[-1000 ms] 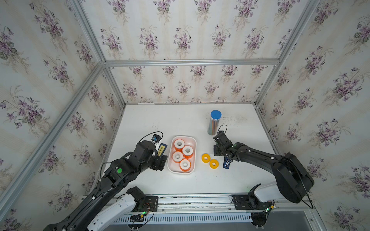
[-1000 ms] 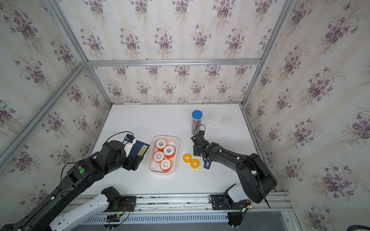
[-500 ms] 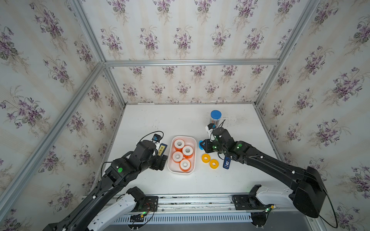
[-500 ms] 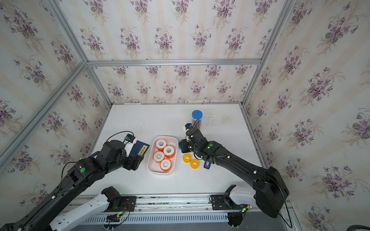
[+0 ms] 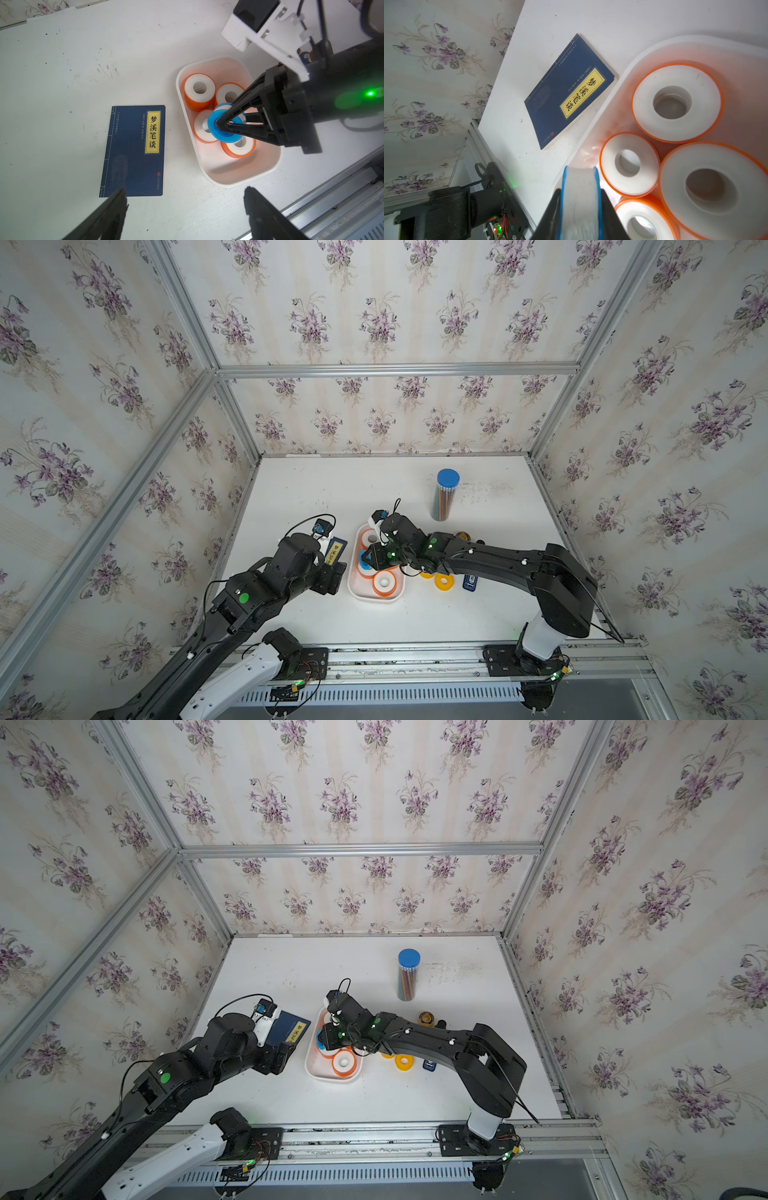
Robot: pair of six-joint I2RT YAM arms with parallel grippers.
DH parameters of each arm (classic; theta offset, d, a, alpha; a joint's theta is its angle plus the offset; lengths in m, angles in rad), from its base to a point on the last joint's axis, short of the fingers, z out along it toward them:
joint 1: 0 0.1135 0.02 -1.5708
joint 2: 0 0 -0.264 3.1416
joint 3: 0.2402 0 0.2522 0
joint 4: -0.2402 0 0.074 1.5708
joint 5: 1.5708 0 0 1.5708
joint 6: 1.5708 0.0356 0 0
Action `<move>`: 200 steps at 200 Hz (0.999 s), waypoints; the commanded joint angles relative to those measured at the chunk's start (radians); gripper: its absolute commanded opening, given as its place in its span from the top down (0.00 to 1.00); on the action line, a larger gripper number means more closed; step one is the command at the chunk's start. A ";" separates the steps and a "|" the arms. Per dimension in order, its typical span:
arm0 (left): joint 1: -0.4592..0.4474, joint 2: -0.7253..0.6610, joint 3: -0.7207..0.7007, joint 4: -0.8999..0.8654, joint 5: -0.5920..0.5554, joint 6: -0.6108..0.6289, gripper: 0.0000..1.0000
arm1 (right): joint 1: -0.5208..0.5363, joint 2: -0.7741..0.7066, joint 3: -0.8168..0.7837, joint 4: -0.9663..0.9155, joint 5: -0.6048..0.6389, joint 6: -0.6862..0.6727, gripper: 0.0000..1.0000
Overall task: Put the sealing tape into the storage box
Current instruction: Place the sealing tape in the storage box.
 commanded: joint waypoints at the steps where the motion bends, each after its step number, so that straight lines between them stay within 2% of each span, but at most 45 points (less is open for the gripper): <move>1: 0.001 -0.007 0.002 -0.003 -0.012 0.003 0.12 | 0.009 0.041 0.020 0.044 -0.022 0.021 0.81; 80: 0.001 -0.008 0.001 -0.005 -0.017 0.002 0.12 | 0.009 0.132 0.033 0.034 0.015 0.005 0.80; 160: 0.001 -0.015 -0.001 -0.003 -0.020 0.001 0.12 | 0.009 0.180 0.047 0.043 -0.001 0.002 0.78; 200: 0.001 -0.007 -0.001 -0.003 -0.019 0.003 0.11 | 0.009 0.184 0.059 0.015 0.027 -0.013 0.69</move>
